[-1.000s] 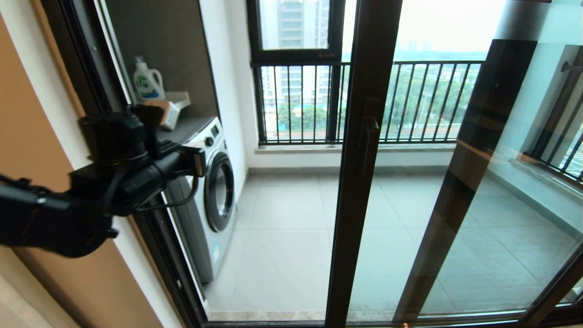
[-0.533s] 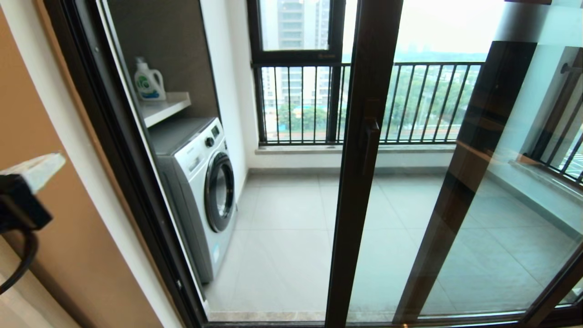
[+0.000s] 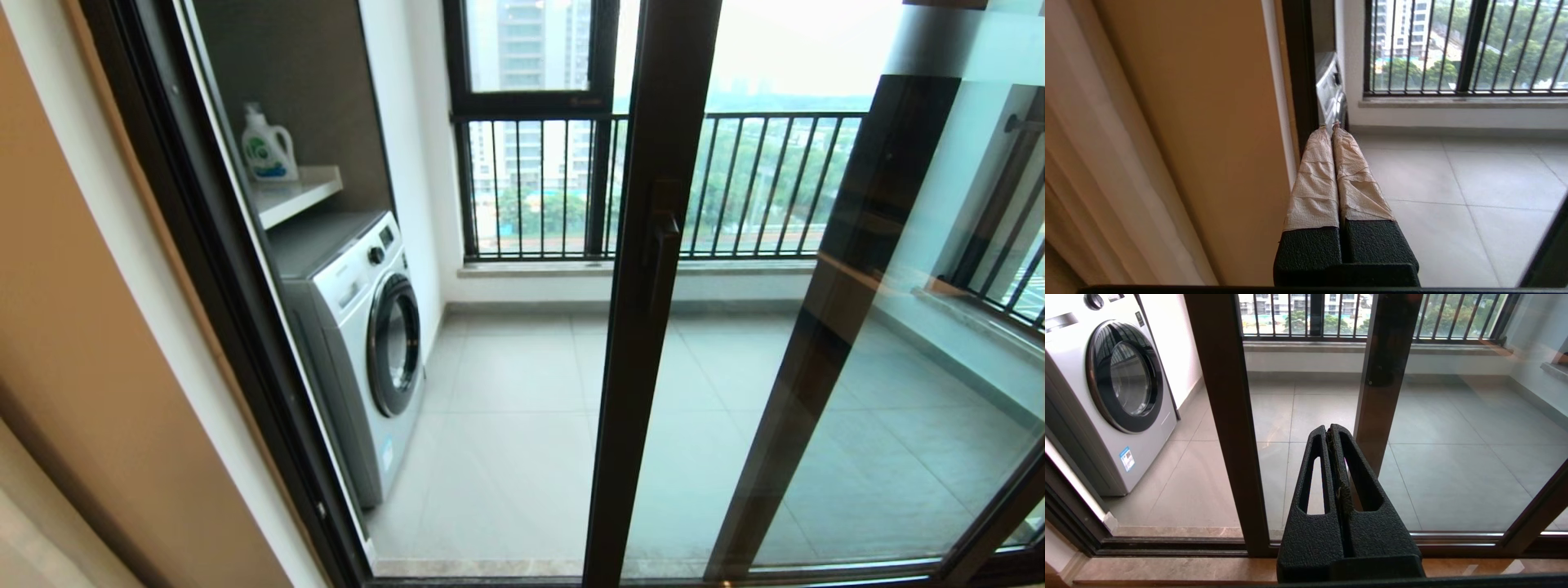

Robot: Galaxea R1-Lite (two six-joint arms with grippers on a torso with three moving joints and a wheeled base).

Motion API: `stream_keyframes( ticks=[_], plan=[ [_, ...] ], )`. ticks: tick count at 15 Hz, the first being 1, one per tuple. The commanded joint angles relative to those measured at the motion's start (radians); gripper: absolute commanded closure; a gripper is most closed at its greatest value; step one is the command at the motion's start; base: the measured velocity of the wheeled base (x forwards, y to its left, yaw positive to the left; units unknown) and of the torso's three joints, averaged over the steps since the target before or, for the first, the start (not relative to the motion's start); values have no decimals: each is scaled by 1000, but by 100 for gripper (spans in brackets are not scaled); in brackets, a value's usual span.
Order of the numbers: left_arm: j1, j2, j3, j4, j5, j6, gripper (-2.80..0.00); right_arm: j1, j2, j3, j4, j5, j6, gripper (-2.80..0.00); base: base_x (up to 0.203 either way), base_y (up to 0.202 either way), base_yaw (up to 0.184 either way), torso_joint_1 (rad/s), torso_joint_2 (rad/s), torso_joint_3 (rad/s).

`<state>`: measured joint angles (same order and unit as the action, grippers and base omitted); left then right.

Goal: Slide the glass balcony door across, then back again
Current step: Open the slid door

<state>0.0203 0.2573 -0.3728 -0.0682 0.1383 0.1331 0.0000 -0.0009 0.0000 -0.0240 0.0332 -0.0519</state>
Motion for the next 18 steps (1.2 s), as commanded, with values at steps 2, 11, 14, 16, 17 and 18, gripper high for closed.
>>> stream_keyframes(
  ticks=[2,11,14,16,17,18],
  plan=[
    [6,-70,86,-94,10,62,0,0,1,9,-1,1,0,0,0,0,0,0,0,0],
    [-17,-252,310,133,-156,-12,0,0,1,9,-1,1,0,0,0,0,0,0,0,0],
    [-18,-253,367,84,-178,28,0,0,1,9,-1,1,0,0,0,0,0,0,0,0],
    [-18,-253,368,77,-179,8,0,0,1,9,-1,1,0,0,0,0,0,0,0,0],
    [-18,-253,369,76,-173,-25,0,0,1,9,-1,1,0,0,0,0,0,0,0,0],
    [-19,-254,369,76,-170,-81,0,0,1,9,-1,1,0,0,0,0,0,0,0,0]
  ],
)
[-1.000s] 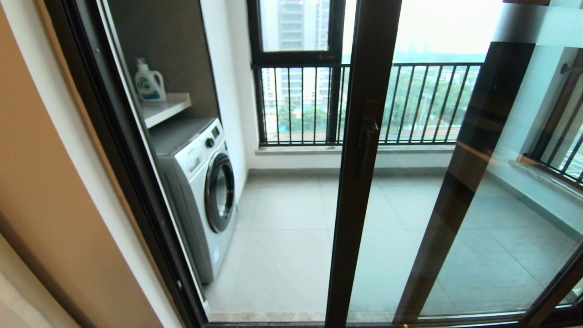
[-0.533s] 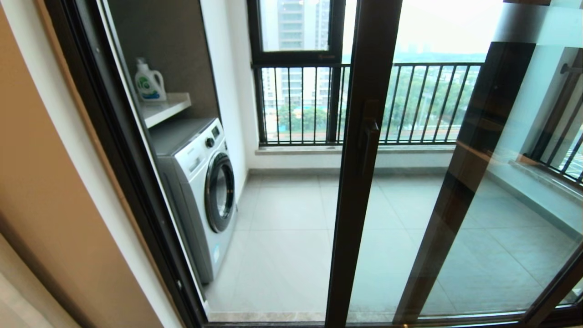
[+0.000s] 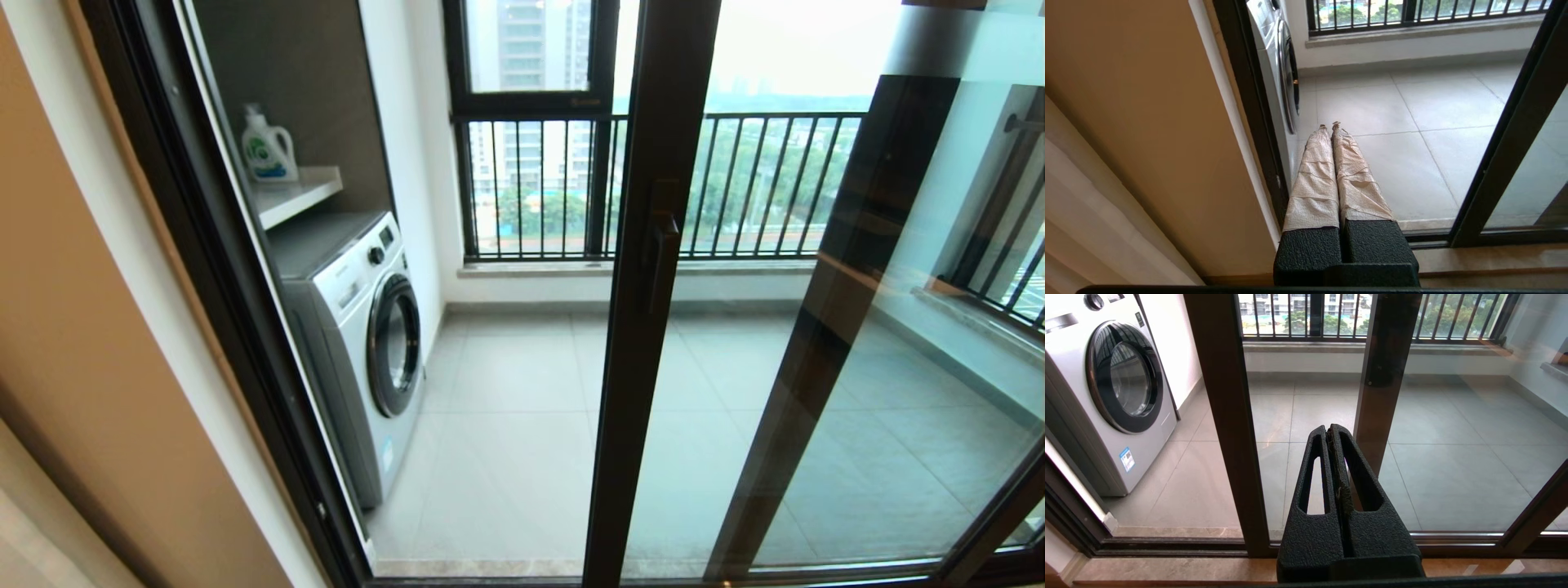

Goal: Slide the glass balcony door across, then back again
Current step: Open the slid door

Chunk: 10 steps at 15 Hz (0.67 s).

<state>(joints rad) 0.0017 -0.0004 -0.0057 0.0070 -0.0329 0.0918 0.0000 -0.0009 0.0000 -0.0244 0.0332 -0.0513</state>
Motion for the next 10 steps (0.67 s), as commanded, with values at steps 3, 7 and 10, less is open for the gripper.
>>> stream_keyframes(
  ticks=[3,7,10],
  plan=[
    [0,3,0,2,25,-80,0,0,1,9,0,1,-1,0,0,0,0,0,0,0],
    [0,2,1,-4,34,-87,0,0,1,9,0,1,-1,0,0,0,0,0,0,0],
    [0,2,1,-4,34,-89,0,0,1,9,1,2,-13,0,0,0,0,0,0,0]
  ],
)
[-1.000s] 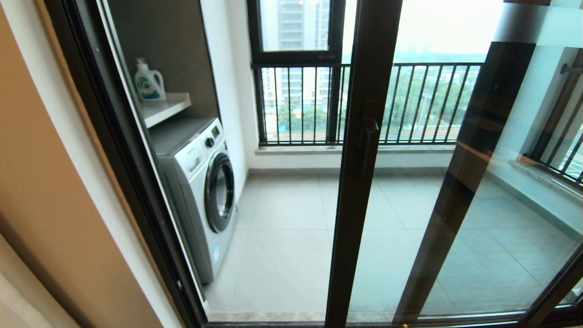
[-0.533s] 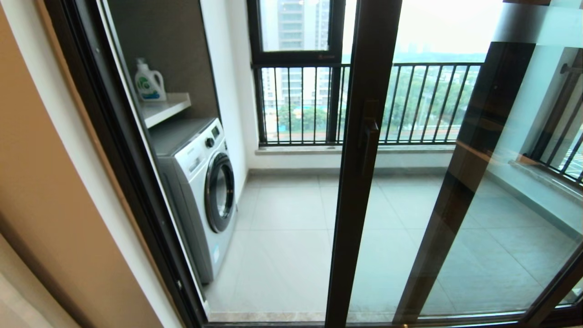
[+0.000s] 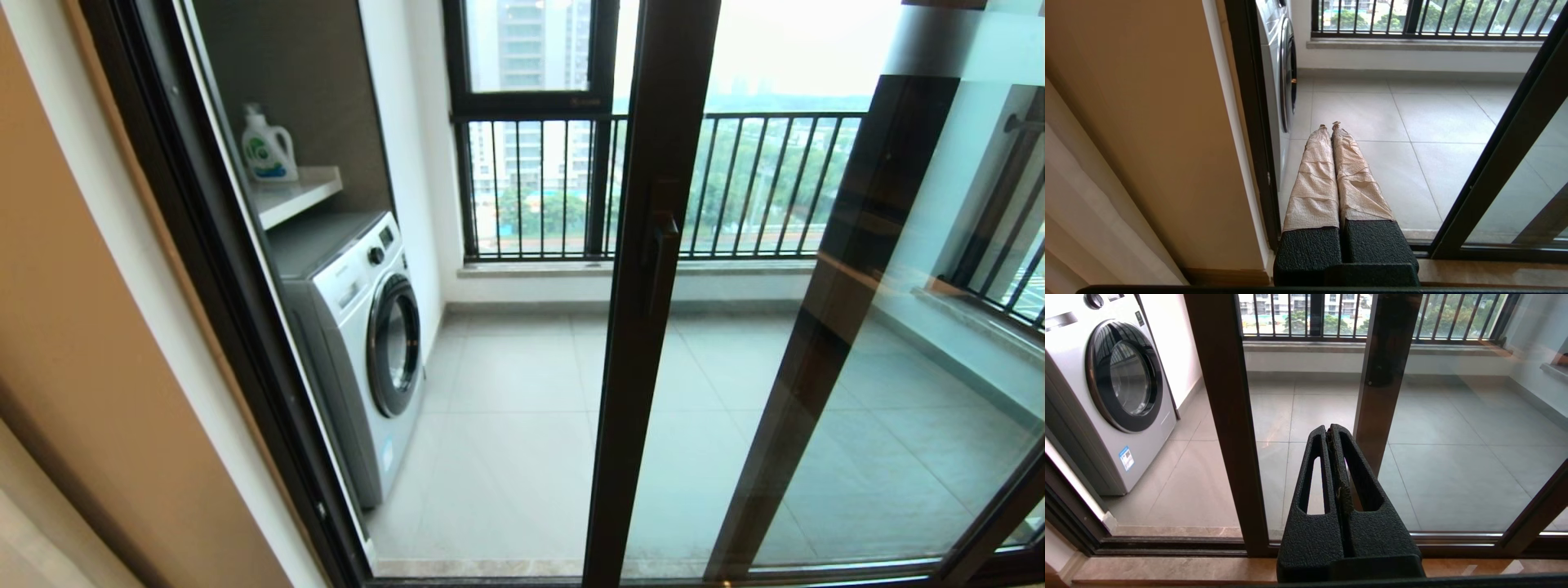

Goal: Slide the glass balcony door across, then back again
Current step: Open the slid door

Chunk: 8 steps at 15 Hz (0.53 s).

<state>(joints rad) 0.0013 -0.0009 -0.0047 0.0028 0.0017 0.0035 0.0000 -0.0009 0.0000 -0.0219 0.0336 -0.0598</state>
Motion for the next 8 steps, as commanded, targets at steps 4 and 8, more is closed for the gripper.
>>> stream_keyframes(
  ticks=[4,8],
  plan=[
    [0,2,0,0,0,0,0,-2,34,-11,24,-27,-2,0,0,0,0,0,0,0],
    [0,2,0,0,0,0,0,34,425,-265,-2,-5,123,0,0,0,0,0,0,0]
  ],
)
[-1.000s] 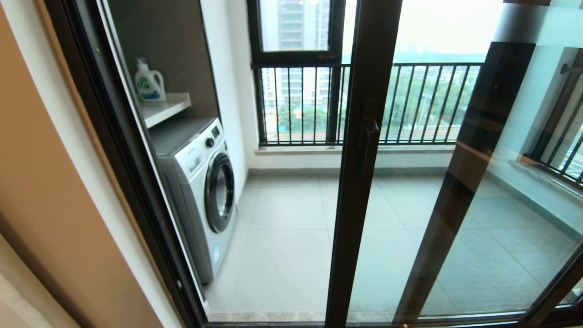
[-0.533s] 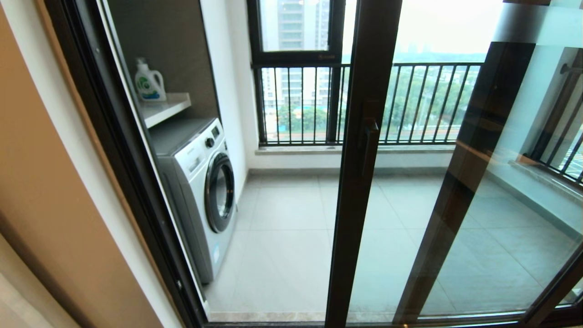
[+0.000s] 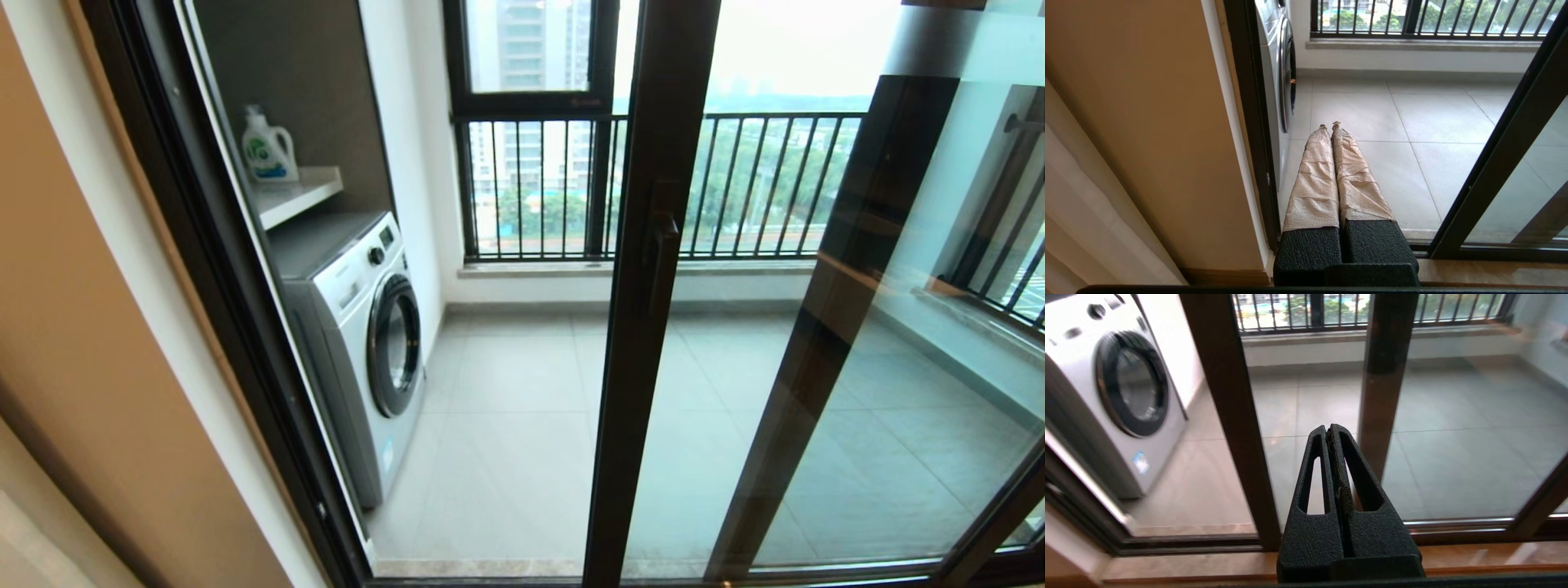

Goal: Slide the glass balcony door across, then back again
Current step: Open the slid door

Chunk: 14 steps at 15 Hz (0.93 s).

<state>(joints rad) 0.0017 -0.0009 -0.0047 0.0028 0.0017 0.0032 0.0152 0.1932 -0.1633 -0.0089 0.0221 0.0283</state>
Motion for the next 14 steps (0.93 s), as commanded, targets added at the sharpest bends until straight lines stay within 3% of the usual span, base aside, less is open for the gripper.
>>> stream_keyframes(
  ticks=[1,5,9,14],
  plan=[
    [0,2,0,0,0,0,0,40,355,-163,-46,17,55,0,0,0,0,0,0,0],
    [0,2,0,0,0,0,0,176,834,-359,-200,49,54,0,0,0,0,0,0,0],
    [0,2,0,0,0,0,0,427,1169,-586,-276,-29,45,0,0,0,0,0,0,0],
    [0,2,0,0,0,0,0,507,1434,-739,-344,-86,36,0,0,0,0,0,0,0]
  ],
)
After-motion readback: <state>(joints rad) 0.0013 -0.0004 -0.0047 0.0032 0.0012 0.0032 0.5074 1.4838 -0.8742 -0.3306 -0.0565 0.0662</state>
